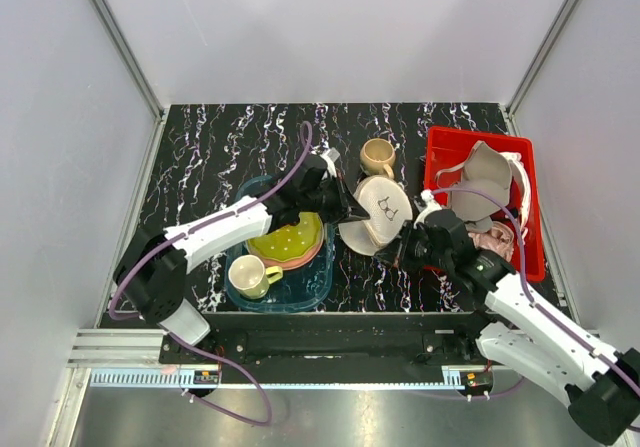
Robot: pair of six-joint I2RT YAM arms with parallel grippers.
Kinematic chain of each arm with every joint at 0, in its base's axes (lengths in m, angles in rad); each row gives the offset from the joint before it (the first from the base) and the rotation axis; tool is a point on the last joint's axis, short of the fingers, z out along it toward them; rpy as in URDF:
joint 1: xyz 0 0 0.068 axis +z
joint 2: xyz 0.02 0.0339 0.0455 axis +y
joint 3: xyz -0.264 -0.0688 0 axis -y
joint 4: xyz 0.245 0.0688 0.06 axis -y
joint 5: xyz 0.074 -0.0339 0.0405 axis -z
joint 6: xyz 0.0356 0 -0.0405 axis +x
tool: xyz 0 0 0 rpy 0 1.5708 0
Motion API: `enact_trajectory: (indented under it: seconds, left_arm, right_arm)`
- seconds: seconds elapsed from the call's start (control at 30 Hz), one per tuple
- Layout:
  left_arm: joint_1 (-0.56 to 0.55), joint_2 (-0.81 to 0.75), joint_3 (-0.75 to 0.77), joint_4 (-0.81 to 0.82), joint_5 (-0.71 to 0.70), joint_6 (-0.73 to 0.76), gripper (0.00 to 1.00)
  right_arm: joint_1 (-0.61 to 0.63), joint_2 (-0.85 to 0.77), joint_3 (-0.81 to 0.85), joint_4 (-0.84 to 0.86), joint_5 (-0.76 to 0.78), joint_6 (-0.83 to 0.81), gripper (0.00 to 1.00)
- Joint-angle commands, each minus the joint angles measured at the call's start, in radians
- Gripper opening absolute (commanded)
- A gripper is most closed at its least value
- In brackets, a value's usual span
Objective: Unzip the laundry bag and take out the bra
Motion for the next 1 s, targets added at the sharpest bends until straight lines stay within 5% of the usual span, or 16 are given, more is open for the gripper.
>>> enact_trajectory:
  seconds: [0.0,0.3,0.43,0.6,0.97]
  left_arm:
    - [0.051,0.017,0.14,0.029,-0.003,0.066,0.0]
    - [0.089,0.198,0.341,-0.043,-0.011,0.087,0.0]
    - [0.089,0.154,0.327,-0.063,-0.011,0.098,0.39]
    - [0.091,0.016,0.232,-0.103,-0.078,0.14,0.67]
    - [0.037,-0.11,-0.006,0.02,0.018,0.064,0.71]
  right_arm:
    - [0.002,-0.095,-0.061,-0.114,-0.028,-0.007,0.0]
    - [0.002,0.006,0.001,0.059,-0.212,0.005,0.0]
    - [0.002,0.085,0.075,0.072,-0.139,0.008,0.0]
    - [0.0,0.108,0.083,0.11,-0.076,0.039,0.0]
    - [0.002,0.096,0.087,0.11,-0.055,0.042,0.0]
